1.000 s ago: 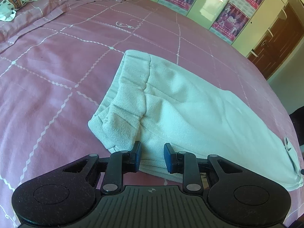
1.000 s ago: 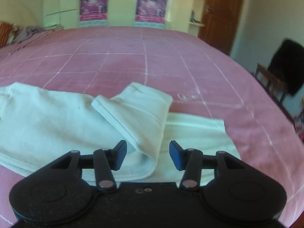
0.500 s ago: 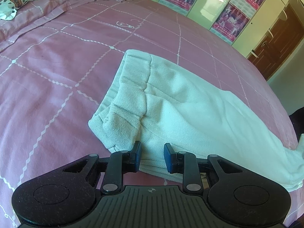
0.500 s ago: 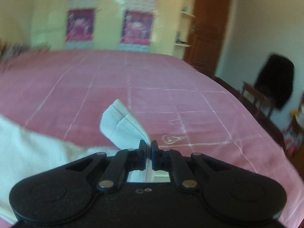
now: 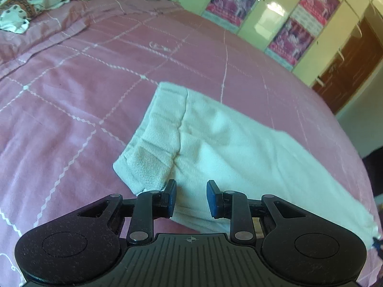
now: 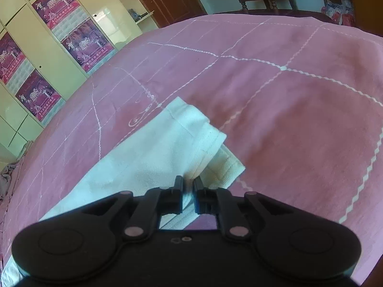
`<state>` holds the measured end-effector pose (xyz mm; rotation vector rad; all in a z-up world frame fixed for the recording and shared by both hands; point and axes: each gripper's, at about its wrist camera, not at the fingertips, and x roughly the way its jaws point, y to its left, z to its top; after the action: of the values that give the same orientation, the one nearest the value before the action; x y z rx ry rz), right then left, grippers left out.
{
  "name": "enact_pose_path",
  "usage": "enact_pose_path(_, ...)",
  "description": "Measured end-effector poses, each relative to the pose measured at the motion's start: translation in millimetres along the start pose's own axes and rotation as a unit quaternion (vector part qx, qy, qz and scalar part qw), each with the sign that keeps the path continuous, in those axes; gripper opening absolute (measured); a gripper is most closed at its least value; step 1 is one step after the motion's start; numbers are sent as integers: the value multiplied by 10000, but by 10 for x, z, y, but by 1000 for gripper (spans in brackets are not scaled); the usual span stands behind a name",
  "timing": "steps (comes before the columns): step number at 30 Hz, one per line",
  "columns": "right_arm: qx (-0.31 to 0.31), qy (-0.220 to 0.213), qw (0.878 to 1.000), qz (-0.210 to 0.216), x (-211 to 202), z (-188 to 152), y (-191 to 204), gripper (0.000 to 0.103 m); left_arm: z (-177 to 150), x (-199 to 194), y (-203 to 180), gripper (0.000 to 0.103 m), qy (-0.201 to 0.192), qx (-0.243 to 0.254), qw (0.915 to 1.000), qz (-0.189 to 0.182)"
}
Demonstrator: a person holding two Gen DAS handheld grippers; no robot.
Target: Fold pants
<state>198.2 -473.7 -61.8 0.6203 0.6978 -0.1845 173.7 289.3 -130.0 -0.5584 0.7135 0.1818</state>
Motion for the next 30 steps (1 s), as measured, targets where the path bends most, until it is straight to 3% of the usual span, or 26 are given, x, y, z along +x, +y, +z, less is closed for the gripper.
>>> enact_pose_path(2, -157, -20, 9998, 131, -56, -46, 54, 29, -22, -169, 52, 50, -385, -262, 9989, 48)
enact_pose_path(3, -269, -72, 9994, 196, -102, -63, 85, 31, -41, -243, 98, 72, -577, -448, 9973, 105)
enact_pose_path(6, -370, -129, 9988, 281, -163, -150, 124, 31, -78, -284, 280, 76, -589, -943, 9938, -15)
enact_pose_path(8, -232, -160, 9991, 311, -148, -186, 96, 31, -110, -203, 344, 73, -418, -1082, 9932, 9)
enact_pose_path(10, -132, -232, 9991, 322, -139, -211, 82, 31, -115, -133, 380, 54, -360, -1134, 9929, -36)
enact_pose_path(13, -171, -272, 9991, 277, -134, -231, 101, 31, -122, -12, 423, 37, -230, -1313, 9908, -243)
enact_pose_path(20, -196, -271, 9992, 238, -119, -261, 120, 31, -87, 218, 408, 35, -175, -1291, 9912, -230)
enact_pose_path(21, -206, -265, 9992, 228, -115, -266, 124, 31, -56, 226, 410, 15, -185, -1292, 9912, -222)
enact_pose_path(23, -191, -258, 9992, 226, -106, -266, 124, 31, 0, 195, 462, 14, -271, -1547, 9863, -510)
enact_pose_path(27, -145, -265, 9992, 262, -113, -270, 112, 31, 110, -44, 522, 13, -582, -1518, 9822, -938)
enact_pose_path(29, -74, -271, 9991, 315, -105, -272, 85, 32, 81, 51, 552, 13, -380, -1252, 9896, -595)
enact_pose_path(30, -23, -272, 9990, 340, -99, -273, 71, 32, 36, 181, 626, 13, -132, -1354, 9898, -425)
